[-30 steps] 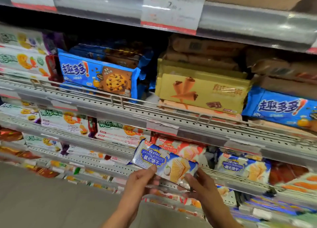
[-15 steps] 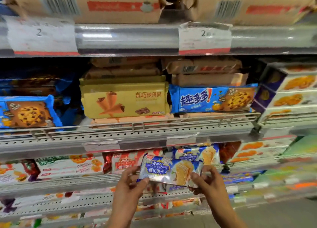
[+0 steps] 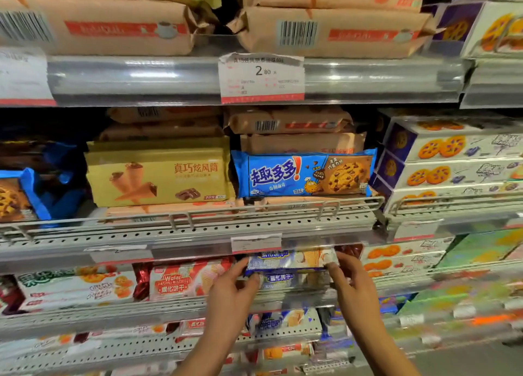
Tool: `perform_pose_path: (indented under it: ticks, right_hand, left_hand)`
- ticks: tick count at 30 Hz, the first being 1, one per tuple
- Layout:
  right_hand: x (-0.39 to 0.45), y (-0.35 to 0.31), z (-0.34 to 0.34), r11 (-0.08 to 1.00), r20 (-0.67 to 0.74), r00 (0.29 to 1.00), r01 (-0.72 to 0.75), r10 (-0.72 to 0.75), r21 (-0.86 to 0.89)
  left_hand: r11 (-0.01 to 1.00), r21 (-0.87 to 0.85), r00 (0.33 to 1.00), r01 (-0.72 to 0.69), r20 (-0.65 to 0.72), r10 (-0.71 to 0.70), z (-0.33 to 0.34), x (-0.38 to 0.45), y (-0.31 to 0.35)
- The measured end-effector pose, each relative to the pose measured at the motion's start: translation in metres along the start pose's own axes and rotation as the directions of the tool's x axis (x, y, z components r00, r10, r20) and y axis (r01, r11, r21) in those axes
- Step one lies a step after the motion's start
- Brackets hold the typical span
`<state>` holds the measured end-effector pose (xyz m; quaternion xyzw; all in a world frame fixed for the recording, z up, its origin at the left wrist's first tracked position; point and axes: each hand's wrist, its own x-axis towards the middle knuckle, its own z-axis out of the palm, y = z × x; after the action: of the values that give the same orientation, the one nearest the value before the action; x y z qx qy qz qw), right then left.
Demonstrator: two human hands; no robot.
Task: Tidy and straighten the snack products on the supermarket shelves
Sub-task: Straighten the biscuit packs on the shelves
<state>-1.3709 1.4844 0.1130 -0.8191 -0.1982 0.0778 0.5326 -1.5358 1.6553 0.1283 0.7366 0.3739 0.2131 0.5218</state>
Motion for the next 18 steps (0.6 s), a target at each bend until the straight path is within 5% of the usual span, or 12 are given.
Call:
perform_pose_path:
  ticks: [13,18]
  right_hand:
    - [0.063,-0.028,0.021,0.95,0.008,0.986,0.16,-0.164,-0.27]
    - [0.077,-0.019,0.033,0.853,0.068,0.997,0.072,-0.043,-0.516]
  left_hand:
    - [0.951,0.282,0.978,0.123,-0.195,-0.069,0.021,0.031,0.018]
    - [0.872,0.48,0.99,0.097,-0.14,-0.033,0.025,0.037,0.016]
